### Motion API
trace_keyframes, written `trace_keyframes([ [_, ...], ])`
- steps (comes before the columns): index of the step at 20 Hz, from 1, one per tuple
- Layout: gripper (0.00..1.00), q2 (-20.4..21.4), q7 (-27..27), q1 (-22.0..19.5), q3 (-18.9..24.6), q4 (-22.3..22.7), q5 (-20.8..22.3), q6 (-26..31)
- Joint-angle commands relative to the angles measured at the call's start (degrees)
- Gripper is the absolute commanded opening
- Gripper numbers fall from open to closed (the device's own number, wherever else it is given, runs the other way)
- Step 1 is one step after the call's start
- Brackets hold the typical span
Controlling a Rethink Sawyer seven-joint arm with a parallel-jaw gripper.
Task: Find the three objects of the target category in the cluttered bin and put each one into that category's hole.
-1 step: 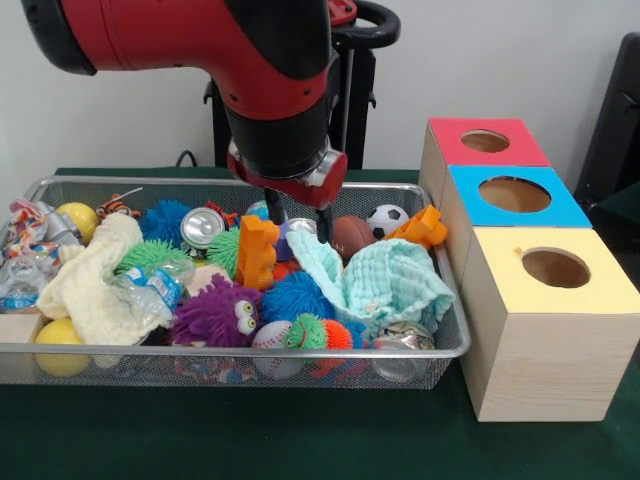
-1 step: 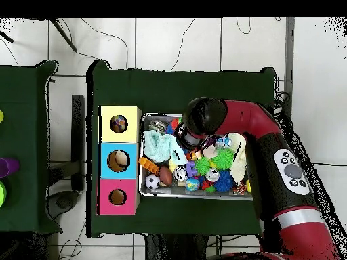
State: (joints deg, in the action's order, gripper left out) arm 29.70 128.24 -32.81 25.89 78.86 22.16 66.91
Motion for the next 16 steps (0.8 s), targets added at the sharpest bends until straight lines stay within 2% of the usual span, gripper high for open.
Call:
trace_keyframes([
  [1,1.0,-1.61,1.83,0.2,-2.23,-0.2,-0.78,-3.07],
  [6,1.0,-3.49,1.09,-1.1,-2.3,0.14,-0.85,-4.73],
  [11,1.0,-5.5,-1.52,-3.47,-2.24,1.42,0.23,-8.74],
  [16,1.0,-8.89,-4.02,-5.32,-2.22,0.89,2.2,-13.34],
])
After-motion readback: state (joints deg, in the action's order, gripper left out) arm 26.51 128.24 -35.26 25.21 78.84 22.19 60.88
